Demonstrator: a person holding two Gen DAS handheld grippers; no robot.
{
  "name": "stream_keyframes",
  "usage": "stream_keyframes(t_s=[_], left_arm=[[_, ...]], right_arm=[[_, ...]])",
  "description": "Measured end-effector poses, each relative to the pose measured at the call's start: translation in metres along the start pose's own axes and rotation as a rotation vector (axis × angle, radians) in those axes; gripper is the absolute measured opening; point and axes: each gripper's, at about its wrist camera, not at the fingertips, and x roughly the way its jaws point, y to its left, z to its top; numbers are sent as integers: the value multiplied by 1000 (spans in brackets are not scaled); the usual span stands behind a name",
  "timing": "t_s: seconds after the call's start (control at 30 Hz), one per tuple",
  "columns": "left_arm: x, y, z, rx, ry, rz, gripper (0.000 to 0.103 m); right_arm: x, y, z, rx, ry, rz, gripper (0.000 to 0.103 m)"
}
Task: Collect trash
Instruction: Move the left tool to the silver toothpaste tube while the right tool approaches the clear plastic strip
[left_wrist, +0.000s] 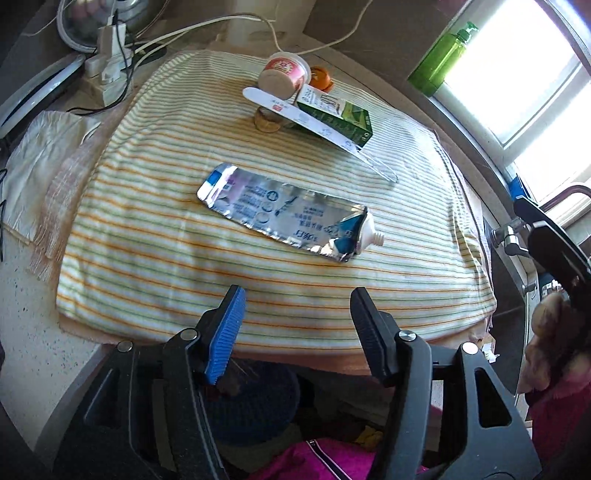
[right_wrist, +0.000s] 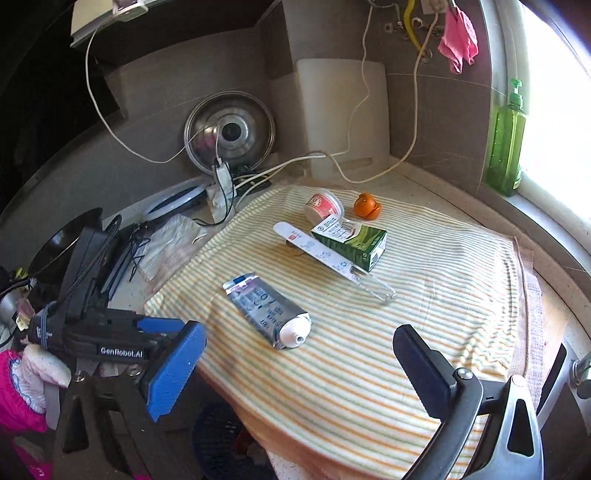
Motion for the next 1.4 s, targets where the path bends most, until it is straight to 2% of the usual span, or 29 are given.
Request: stream_keyframes(t_s=[0.2,0.33,0.57,0.63,0.7,0.8,0.93,1.03,1.1,1.17,1.27,1.4], left_arm=[[21,-46,9,114,6,39,61],[40,-74,13,188,0,104,61],[80,-95,19,317,-12,297,61],[89,-88,22,327,-3,321,61],[89,-76,28,283,-6,289,61],[89,-53,43,185,3,300,53],[85,-11,61,42,8,303,53],[74,12,73,-32,16,203,57],[63,18,75,-22,17,151,60],[51,24,77,15,1,140,67],[38,39,85,42,2,121,72],[40,53,102,58,-2,182,72]], right_arm=[[38,-39,21,47,73,50,103],[70,-65,32,60,146,73,100],[122,-99,43,68,256,60,88],[130,-104,44,79,269,80,87],[136,-106,44,79,276,80,87],[141,-106,44,76,282,86,86],[145,-103,43,69,290,93,86],[147,-98,42,55,294,99,86],[149,-94,41,38,297,97,85],[151,-90,41,14,302,98,85],[156,-86,43,-23,312,92,85],[163,-86,46,-29,320,86,84]])
